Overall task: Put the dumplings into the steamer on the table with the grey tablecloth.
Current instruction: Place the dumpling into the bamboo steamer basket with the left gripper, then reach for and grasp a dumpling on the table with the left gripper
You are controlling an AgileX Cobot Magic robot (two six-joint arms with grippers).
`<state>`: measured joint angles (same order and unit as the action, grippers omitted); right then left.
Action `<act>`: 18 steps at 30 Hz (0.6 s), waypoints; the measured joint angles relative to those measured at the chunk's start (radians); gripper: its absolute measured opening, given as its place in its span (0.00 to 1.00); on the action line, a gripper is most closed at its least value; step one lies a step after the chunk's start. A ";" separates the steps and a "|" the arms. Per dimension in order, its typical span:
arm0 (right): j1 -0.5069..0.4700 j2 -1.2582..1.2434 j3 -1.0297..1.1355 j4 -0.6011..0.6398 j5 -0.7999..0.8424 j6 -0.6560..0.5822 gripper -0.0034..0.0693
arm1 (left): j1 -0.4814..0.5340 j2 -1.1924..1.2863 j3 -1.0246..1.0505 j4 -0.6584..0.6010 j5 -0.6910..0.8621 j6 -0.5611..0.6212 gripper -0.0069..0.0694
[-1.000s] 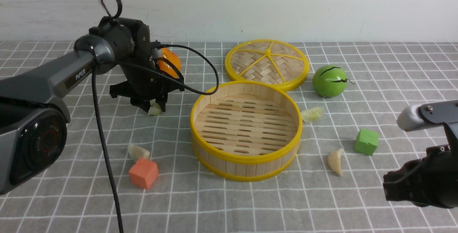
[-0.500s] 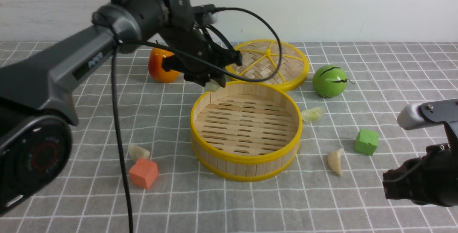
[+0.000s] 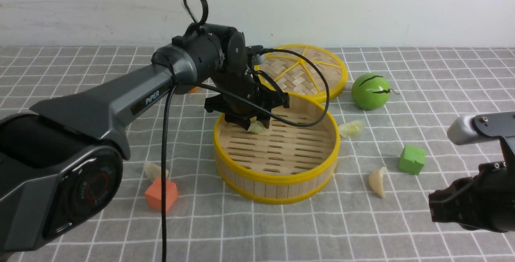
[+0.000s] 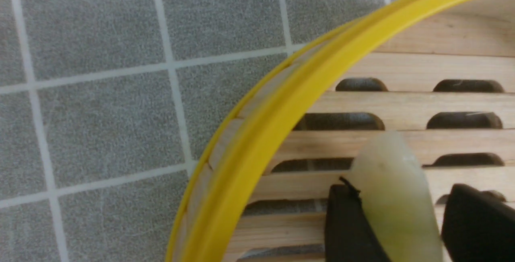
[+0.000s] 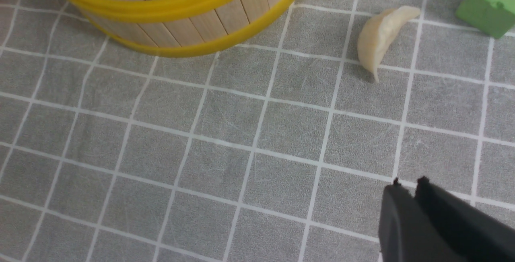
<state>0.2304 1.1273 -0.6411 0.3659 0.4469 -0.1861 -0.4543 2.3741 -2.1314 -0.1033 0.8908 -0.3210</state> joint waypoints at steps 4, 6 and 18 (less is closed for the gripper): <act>0.000 0.000 0.000 0.000 0.000 0.000 0.13 | 0.000 -0.001 -0.007 -0.001 0.014 -0.017 0.62; 0.000 0.000 0.000 0.000 0.000 0.000 0.13 | 0.000 -0.008 -0.017 -0.001 0.048 -0.018 0.63; 0.000 0.000 0.000 -0.003 0.015 0.000 0.13 | 0.093 -0.328 -0.117 0.238 0.327 0.033 0.61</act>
<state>0.2304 1.1273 -0.6407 0.3629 0.4617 -0.1861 -0.3617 2.0464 -2.2489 0.1351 1.2178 -0.2882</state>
